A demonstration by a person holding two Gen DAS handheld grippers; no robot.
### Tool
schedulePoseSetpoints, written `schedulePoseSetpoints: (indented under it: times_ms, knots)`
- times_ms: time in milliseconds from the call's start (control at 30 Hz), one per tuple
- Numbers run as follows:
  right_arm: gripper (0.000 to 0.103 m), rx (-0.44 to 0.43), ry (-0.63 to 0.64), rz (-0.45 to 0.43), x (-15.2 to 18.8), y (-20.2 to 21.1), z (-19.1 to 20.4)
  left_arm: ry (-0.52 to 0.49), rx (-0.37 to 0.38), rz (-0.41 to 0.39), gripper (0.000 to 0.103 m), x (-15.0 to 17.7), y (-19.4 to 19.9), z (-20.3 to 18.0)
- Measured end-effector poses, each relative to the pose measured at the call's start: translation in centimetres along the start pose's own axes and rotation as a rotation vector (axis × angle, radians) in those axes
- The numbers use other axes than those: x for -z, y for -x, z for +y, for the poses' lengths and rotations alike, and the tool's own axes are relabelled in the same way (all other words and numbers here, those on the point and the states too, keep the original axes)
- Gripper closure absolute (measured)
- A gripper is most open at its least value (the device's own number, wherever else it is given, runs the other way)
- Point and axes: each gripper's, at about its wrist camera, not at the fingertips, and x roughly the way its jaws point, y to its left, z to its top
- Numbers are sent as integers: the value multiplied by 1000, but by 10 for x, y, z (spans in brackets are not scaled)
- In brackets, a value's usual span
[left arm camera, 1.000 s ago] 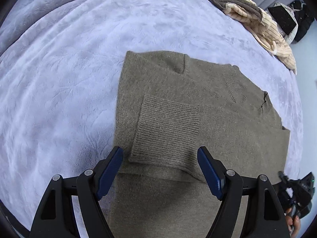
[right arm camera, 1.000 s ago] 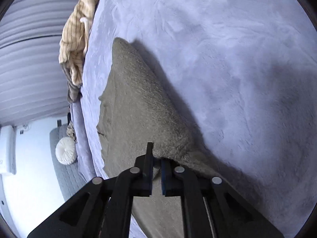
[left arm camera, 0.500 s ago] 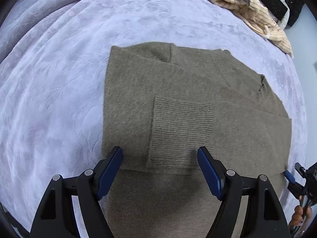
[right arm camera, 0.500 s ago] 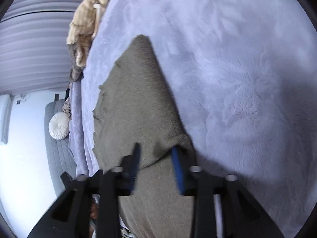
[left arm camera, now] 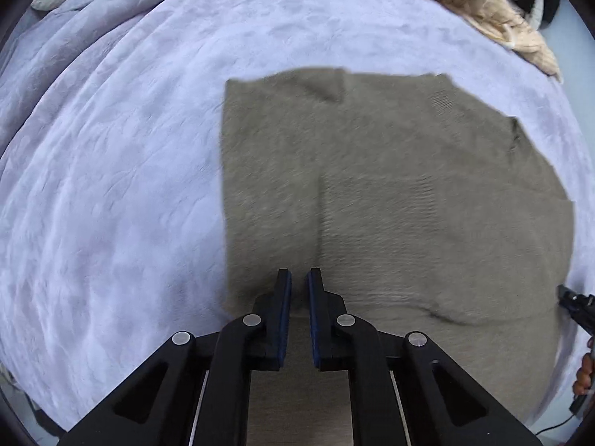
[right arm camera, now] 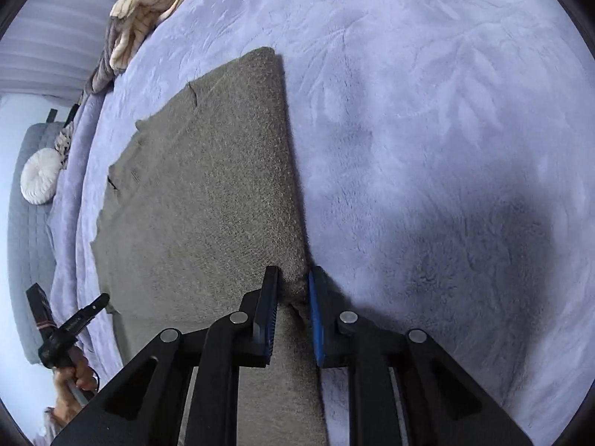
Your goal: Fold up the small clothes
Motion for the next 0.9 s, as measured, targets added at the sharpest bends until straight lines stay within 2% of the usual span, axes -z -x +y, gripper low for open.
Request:
schedulePoseSetpoints:
  times_ms: [167,267,367,400,433,467,500,533,633,800,900]
  knots:
    - [85,-31,-35,-21,5,9,-8,31,44,9,92,13,12,20]
    - [80,-35,-78,-29,9,18,-8,42,-3,18,92,20,21,22]
    - [76,-7,-70,-32,21,29,-2,35,-17,34,91,27,28,23]
    - [72,4,-61,-27,27,32,2,35,-23,45,88,29,29,22]
    - [66,10,-55,-23,32,34,5,33,-24,51,64,32,30,20]
    - [63,14,-48,-21,38,37,8,35,-30,48,26,35,33,19]
    - [60,18,-40,-19,44,40,10,37,-41,33,14,38,37,17]
    - [60,23,-34,-18,50,42,12,29,-48,15,11,45,41,14]
    - [55,29,-31,-5,67,46,18,2,-43,36,11,55,46,7]
    - [55,24,-46,17,94,48,19,-25,-41,74,11,75,49,0]
    - [55,26,-29,11,108,49,23,-17,-9,133,11,85,42,4]
